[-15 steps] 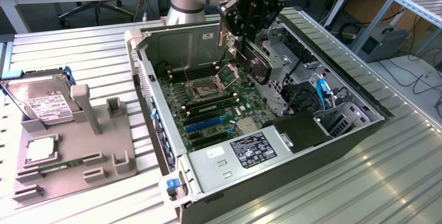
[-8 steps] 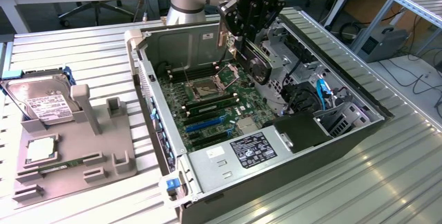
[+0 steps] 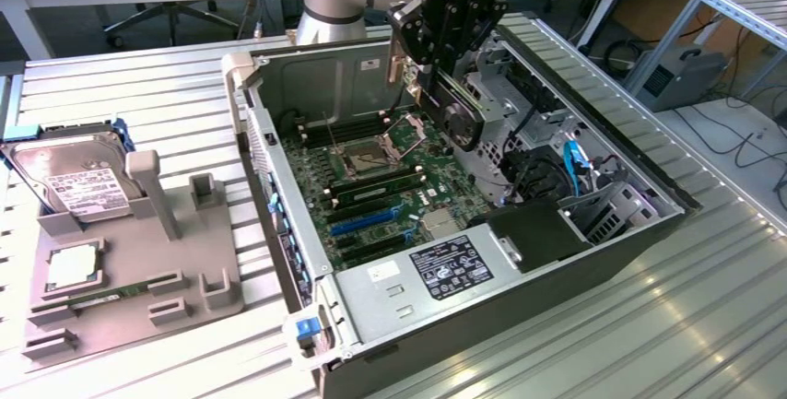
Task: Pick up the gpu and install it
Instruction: 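Insert the gpu into the slot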
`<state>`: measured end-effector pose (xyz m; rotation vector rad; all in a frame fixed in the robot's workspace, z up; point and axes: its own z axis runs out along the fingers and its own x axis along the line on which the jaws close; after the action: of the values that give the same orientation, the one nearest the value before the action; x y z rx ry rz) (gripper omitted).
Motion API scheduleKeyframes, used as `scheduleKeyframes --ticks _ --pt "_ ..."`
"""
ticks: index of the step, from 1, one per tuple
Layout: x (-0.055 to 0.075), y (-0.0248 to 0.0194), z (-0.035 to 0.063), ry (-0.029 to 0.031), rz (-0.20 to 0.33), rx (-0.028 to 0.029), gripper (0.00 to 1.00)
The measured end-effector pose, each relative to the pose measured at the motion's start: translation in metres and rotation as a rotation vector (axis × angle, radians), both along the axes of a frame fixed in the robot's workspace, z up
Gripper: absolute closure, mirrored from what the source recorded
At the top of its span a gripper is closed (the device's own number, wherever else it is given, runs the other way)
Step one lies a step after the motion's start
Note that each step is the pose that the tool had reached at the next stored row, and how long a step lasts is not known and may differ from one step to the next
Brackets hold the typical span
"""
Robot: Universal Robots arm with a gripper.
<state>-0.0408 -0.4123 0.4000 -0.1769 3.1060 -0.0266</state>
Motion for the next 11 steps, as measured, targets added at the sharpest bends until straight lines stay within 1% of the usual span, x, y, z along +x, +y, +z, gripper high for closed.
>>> scheduleKeyframes --ticks 11 --pt "0.0 0.0 -0.0001 0.0 0.006 0.0 0.73"
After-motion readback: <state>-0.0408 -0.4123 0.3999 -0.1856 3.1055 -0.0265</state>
